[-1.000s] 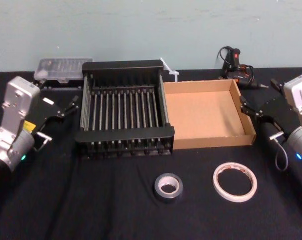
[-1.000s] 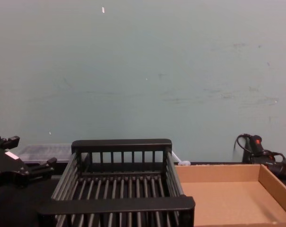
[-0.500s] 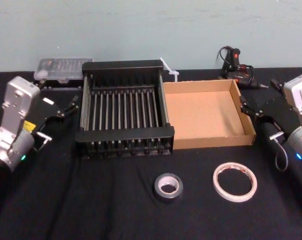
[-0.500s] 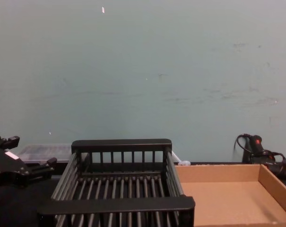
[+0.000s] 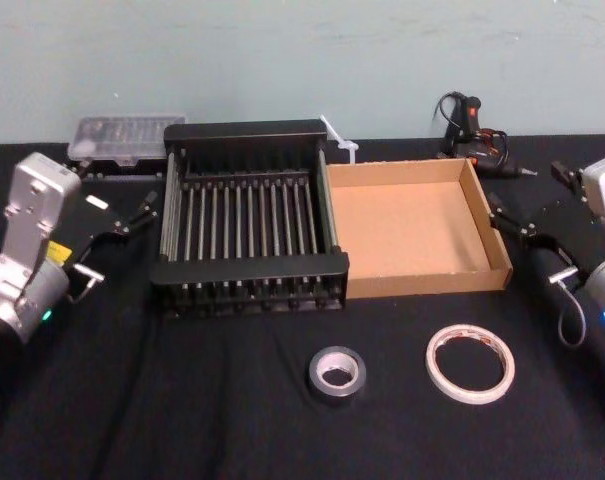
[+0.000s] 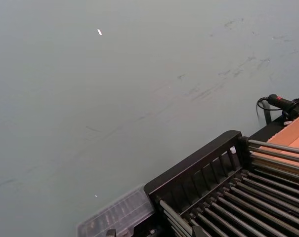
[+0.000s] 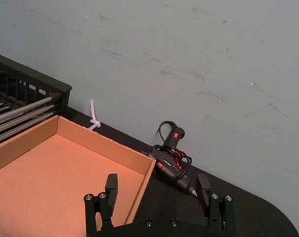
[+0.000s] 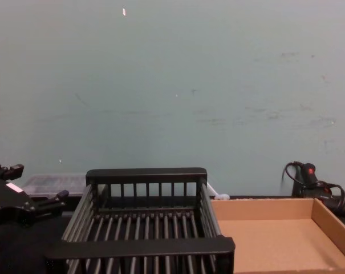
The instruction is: Pick up the white tape and place it into the black box , Pick up the silver tape and place it into the brown box.
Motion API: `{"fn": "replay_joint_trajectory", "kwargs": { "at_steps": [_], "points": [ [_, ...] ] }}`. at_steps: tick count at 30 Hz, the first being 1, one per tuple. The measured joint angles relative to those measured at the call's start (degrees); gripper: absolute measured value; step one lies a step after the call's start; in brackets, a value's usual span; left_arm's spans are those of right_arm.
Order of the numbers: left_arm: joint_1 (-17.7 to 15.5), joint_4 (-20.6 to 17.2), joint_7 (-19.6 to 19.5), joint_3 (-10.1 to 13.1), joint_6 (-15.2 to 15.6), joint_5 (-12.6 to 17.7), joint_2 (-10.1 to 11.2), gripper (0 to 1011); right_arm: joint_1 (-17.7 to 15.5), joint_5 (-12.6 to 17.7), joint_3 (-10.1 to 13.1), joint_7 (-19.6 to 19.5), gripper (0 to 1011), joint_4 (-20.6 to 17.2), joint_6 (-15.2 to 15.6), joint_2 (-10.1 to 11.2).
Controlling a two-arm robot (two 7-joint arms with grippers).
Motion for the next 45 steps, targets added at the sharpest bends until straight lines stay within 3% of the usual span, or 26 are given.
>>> {"fn": "replay_joint_trajectory", "kwargs": {
  "at_steps": [19,31,45],
  "points": [
    [0.0,0.0,0.0,0.0,0.0,0.0,0.0,1001,-8.3,5.3,6.1,3.4,1002,-9.3,3.9,1.6],
    [0.0,0.0,0.0,0.0,0.0,0.0,0.0,1001,-13.3,8.6,10.1,6.6,1002,-15.8,9.3,3.5],
    [0.0,0.0,0.0,0.0,0.0,0.0,0.0,1001,-16.7,11.0,12.8,11.1,1002,-21.2,15.7,5.2]
  ]
}}
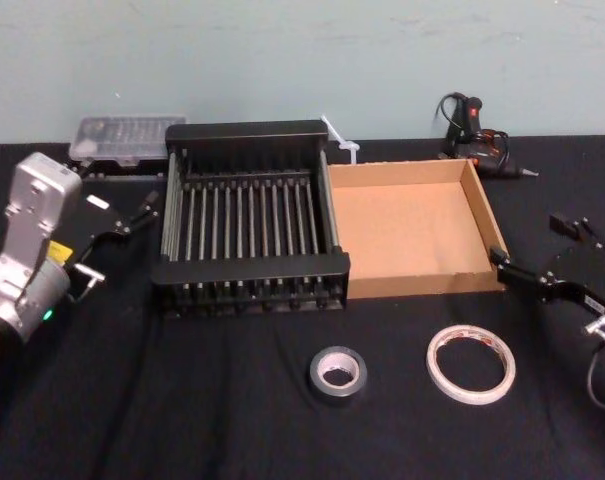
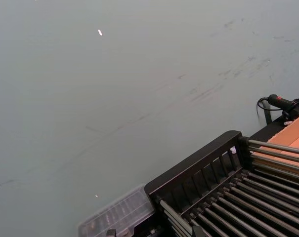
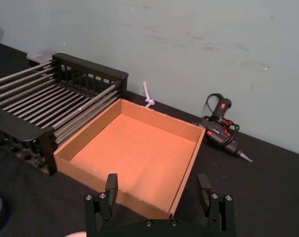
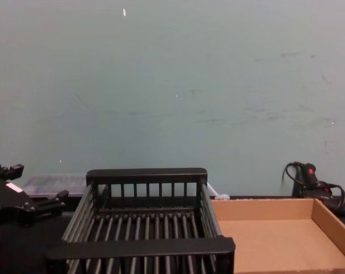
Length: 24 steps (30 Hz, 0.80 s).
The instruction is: Pick up the white tape and place it into the black box , Pick up the silver tape and place it into the brown box.
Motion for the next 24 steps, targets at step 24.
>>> {"fn": "replay_joint_trajectory", "kwargs": {
  "at_steps": [24],
  "points": [
    [0.0,0.0,0.0,0.0,0.0,0.0,0.0,1001,-4.7,0.9,3.1,6.1,1002,-1.8,4.6,-0.1]
  ]
}}
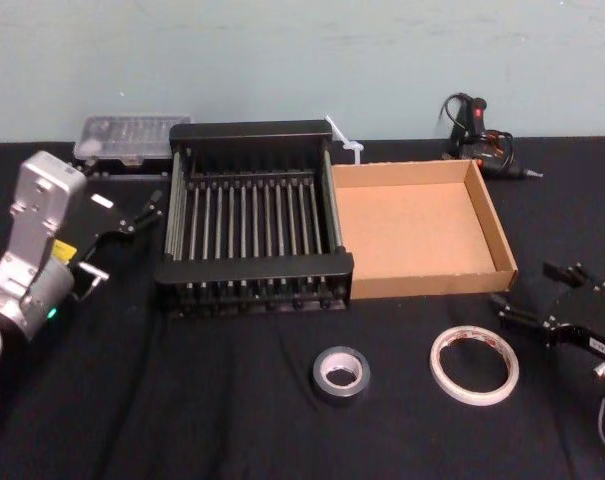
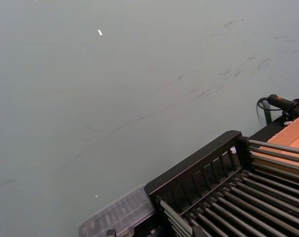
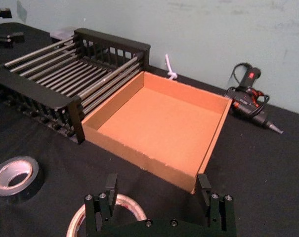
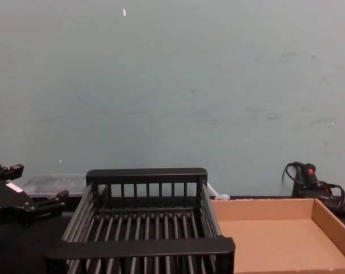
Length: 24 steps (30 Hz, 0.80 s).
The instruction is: Pick up the white tape and place it into the black box , Pick up the silver tape and place it into the brown box.
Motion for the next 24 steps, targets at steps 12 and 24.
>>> {"fn": "replay_joint_trajectory", "kwargs": {
  "at_steps": [12,24],
  "points": [
    [0.0,0.0,0.0,0.0,0.0,0.0,0.0,1001,-1.4,-1.6,0.2,1.5,1002,0.5,0.8,-0.8],
    [0.0,0.0,0.0,0.0,0.0,0.0,0.0,1001,-1.2,-2.8,-0.1,2.4,1002,2.0,1.5,-1.8]
  ]
}}
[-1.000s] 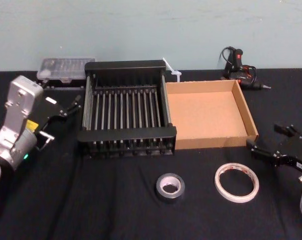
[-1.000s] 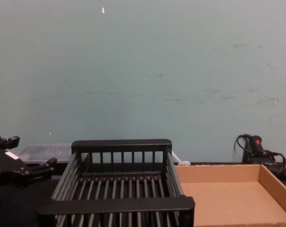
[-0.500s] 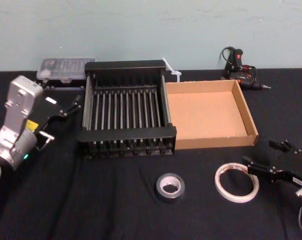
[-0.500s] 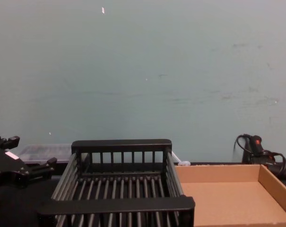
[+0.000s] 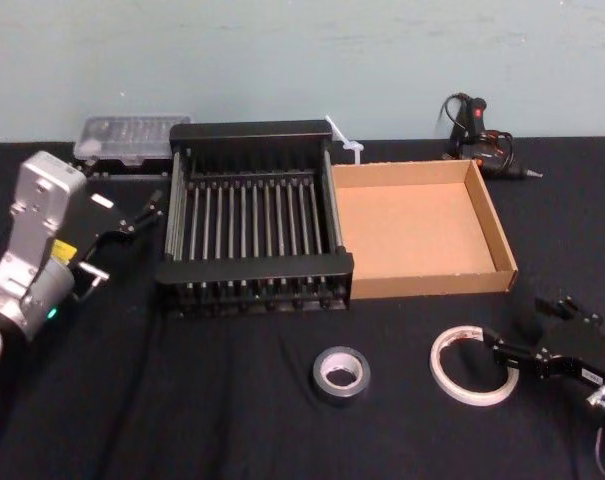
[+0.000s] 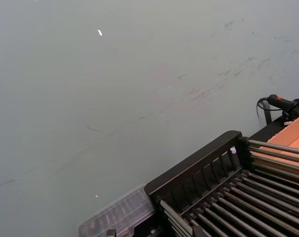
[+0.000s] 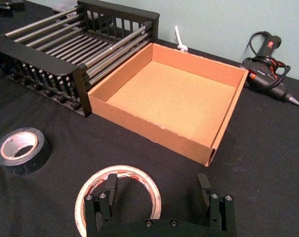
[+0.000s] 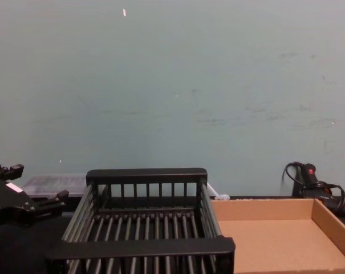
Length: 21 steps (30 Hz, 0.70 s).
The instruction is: Pick up the white tape and place it into the black box , Pick up the silver tape and place it into the brown box.
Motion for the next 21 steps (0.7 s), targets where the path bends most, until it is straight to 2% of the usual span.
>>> {"fn": "replay_joint_trajectory", "kwargs": {
  "at_steps": [21],
  "points": [
    [0.0,0.0,0.0,0.0,0.0,0.0,0.0,1001,2.6,-2.6,-1.8,0.2,1002,5.6,-0.1,-2.8]
  ]
}}
